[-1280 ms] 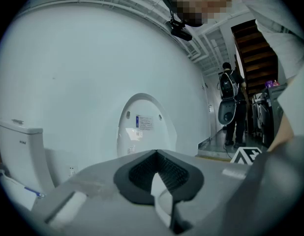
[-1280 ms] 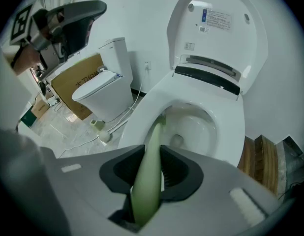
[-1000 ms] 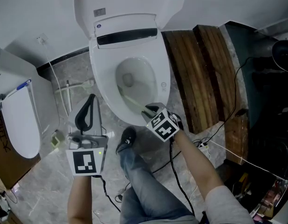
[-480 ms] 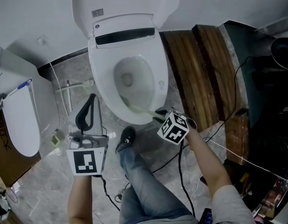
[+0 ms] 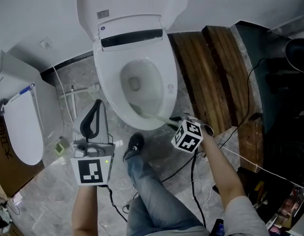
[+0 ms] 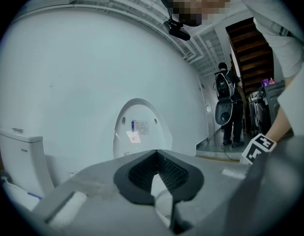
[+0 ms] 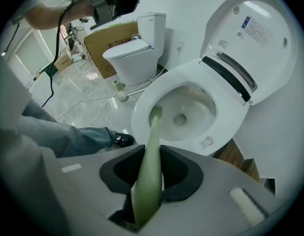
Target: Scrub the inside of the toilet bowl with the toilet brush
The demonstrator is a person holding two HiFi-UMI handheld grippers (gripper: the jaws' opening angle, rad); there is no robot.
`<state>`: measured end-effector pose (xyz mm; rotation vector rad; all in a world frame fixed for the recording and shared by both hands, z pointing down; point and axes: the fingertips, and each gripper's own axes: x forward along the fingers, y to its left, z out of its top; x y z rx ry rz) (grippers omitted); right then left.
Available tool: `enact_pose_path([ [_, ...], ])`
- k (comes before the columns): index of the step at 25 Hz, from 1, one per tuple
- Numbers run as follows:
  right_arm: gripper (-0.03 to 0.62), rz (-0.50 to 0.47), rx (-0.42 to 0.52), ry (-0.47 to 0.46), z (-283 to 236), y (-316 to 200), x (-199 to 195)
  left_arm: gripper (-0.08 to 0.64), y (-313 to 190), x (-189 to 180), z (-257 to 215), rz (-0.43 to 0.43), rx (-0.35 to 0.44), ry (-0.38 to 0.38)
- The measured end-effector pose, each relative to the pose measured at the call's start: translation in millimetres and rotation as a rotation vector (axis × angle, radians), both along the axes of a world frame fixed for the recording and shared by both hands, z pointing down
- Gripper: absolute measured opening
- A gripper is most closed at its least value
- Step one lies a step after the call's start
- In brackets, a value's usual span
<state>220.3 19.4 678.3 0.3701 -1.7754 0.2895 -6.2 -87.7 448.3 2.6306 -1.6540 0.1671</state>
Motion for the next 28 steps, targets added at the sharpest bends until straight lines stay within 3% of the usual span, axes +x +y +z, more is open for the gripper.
enact_pose_path([
  [5, 0.097, 0.062, -0.008, 0.01, 1.8, -0.7, 10.2, 0.003, -0.4, -10.7, 2.7, -0.011, -0.003, -0.004],
  [8, 0.098, 0.181, 0.009, -0.038, 1.9, -7.4, 9.3, 0.003, -2.3, -15.2, 5.2, -0.02, -0.007, 0.005],
  [17, 0.097, 0.467, 0.185, -0.092, 5.9, -47.5, 3.1, 0.003, -12.7, -20.5, 12.4, -0.018, -0.019, 0.013],
  [20, 0.098, 0.469, 0.248, -0.061, 6.8, -64.1, -0.8, 0.003, -16.7, -21.8, 16.9, -0.016, -0.027, 0.013],
  [28, 0.098, 0.365, 0.37, 0.062, 13.9, -114.0, -16.6, 0.003, -31.3, -29.0, 25.5, -0.027, -0.043, 0.025],
])
